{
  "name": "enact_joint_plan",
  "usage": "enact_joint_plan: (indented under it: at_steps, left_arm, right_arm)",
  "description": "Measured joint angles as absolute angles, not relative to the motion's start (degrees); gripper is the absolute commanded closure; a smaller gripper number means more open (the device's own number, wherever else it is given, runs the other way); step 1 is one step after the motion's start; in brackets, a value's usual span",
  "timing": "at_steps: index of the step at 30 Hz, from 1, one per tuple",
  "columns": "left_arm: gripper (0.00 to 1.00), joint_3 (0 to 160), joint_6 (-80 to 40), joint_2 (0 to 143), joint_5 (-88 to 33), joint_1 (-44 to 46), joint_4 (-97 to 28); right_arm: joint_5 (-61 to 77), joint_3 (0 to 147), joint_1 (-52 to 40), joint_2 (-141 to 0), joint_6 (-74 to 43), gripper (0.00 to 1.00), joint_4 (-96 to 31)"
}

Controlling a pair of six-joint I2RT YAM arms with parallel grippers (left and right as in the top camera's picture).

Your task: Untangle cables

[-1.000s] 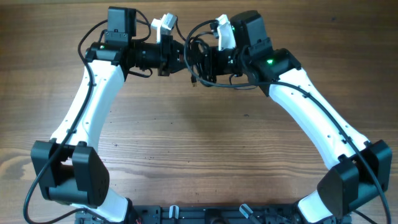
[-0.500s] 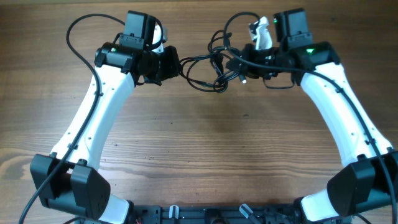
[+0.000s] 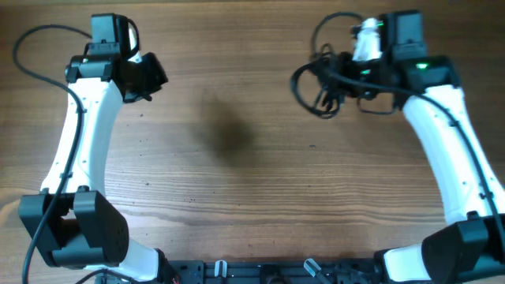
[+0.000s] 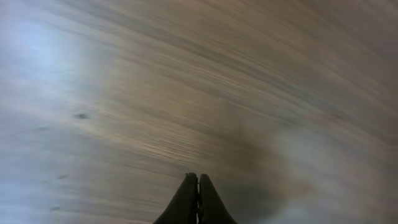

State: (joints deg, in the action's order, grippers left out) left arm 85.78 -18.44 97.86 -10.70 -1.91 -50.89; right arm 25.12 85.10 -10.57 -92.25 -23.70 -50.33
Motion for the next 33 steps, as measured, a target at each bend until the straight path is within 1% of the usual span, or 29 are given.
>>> enact_joint_plan:
  at_steps: [1, 2, 3, 5, 6, 8, 9, 10, 12, 14, 17, 22, 26, 29, 30, 33]
  left_arm:
    - [0.96, 85.78, -17.32, 97.86, -14.09, -1.85, -50.68]
    - [0.96, 85.78, -15.59, 97.86, -19.75, -1.76, -50.52]
    - [0.95, 85.78, -15.00, 97.86, -22.26, -1.69, -50.52]
    - [0.94, 85.78, -14.02, 97.86, -26.48, -1.15, -50.50]
    - [0.93, 85.78, -13.82, 97.86, -27.97, -0.51, -50.48]
    - [0.91, 85.76, -13.69, 97.86, -29.28, 1.32, -49.52]
    - [0.90, 85.76, -13.58, 97.86, -29.69, 2.33, -49.08]
    - [0.88, 85.76, -13.56, 97.86, -30.00, 3.70, -47.94]
    - [0.84, 85.73, -13.54, 97.86, -30.37, 7.57, -45.60]
    - [0.83, 85.73, -13.56, 97.93, -29.78, 11.75, -44.31]
    - [0.81, 85.73, -13.54, 99.98, -27.66, 17.41, -44.95]
    - [0.79, 85.71, -13.54, 108.68, -24.60, 22.11, -48.47]
    - [0.70, 85.67, -13.52, 113.54, -23.53, 24.43, -46.87]
    - [0.65, 85.67, -13.34, 116.27, -19.25, 26.04, -46.68]
    - [0.65, 85.67, -13.37, 117.32, -17.52, 26.57, -46.70]
    - [0.73, 85.67, -13.98, 118.26, -13.08, 27.14, -46.50]
  right_arm:
    - [23.83, 85.10, -12.95, -92.29, -23.55, 0.67, -50.30]
    - [22.81, 85.10, -15.25, -92.55, -23.20, 0.41, -50.24]
    - [22.22, 85.10, -16.34, -93.01, -22.87, 0.25, -50.00]
    - [21.93, 85.12, -18.00, -94.50, -19.84, 0.15, -49.52]
    - [22.72, 85.12, -18.61, -95.18, -17.50, 0.15, -49.54]
    - [24.53, 85.12, -19.20, -95.74, -13.28, 0.10, -50.37]
    - [25.04, 85.12, -19.05, -95.74, -12.27, 0.05, -50.57]
    - [25.41, 85.12, -18.39, -95.74, -11.60, 0.04, -50.63]
    - [25.19, 85.12, -15.22, -95.72, -11.60, 0.04, -50.78]
    - [23.94, 85.12, -9.19, -95.72, -14.26, 0.04, -51.05]
    - [22.85, 85.12, -3.14, -95.72, -15.84, 0.04, -51.11]
    - [22.81, 85.12, -3.38, -95.74, -16.27, 0.04, -51.90]
    - [22.81, 85.12, -3.38, -95.74, -17.37, 0.04, -51.88]
    - [22.81, 85.12, -3.38, -95.72, -18.17, 0.04, -51.94]
    - [22.81, 85.12, -3.40, -95.74, -18.22, 0.04, -51.96]
    - [22.81, 85.12, -3.40, -95.74, -18.39, 0.04, -52.10]
